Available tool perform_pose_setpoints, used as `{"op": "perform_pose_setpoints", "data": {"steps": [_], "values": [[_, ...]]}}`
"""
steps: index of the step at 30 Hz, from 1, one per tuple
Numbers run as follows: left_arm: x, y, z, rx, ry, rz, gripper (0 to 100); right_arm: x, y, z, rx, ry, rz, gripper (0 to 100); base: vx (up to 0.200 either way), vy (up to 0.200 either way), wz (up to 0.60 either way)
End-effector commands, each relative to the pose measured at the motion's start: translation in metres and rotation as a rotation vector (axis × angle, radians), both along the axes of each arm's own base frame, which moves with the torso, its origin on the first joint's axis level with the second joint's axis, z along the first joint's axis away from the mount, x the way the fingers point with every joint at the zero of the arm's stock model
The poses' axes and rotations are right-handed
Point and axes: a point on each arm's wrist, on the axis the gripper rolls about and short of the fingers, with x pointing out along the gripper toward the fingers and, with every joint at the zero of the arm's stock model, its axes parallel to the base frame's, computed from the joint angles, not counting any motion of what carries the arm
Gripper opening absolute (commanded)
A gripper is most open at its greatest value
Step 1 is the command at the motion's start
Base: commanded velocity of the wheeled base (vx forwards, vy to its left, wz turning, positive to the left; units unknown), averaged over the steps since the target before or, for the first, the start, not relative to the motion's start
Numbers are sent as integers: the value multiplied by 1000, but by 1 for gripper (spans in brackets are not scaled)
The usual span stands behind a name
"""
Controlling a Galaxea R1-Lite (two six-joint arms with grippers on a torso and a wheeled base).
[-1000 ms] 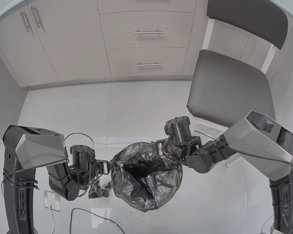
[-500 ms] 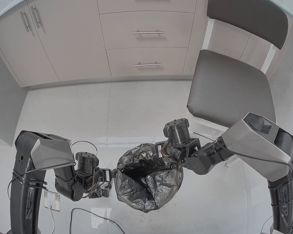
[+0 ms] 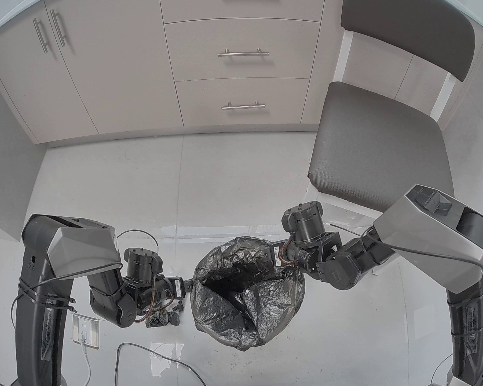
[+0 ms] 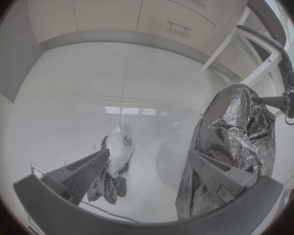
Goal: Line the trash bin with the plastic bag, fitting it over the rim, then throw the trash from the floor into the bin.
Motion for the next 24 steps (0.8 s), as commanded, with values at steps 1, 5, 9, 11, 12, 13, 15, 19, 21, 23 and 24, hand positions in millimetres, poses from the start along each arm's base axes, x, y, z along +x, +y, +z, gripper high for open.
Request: {"op": "perform_pose_setpoints", "data": {"steps": [1,5,9,11,12,13,15,19,21,23,24], "values": [[0,0,0,-1,-2,-1,100,2,-9,3,-1,0,-19,100,0,0,0],[0,0,0,-1,-2,1,100,0,-18,1,-25,12,-44,100,0,0,0],[0,1,1,-3,-6,1,100,-3,-28,-7,-62,42,-50,100,0,0,0],[0,1,1,-2,-7,0,100,-5,-30,-12,-71,55,-54,100,0,0,0],[0,1,1,-2,-5,0,100,-7,-31,-14,-80,62,-56,100,0,0,0],[0,1,1,-2,-5,0,100,-7,-31,-14,-80,61,-58,100,0,0,0],[0,1,1,-2,-7,0,100,-7,-32,-15,-90,61,-70,100,0,0,0],[0,1,1,-2,-5,0,100,-5,-36,-14,-90,59,-82,100,0,0,0],[0,1,1,-2,-5,0,100,-7,-37,-15,-95,64,-81,100,0,0,0],[0,1,1,-2,-5,0,100,-8,-38,-16,-98,69,-82,100,0,0,0],[0,1,1,-2,-5,0,100,-8,-39,-16,-100,72,-84,100,0,0,0]]}}
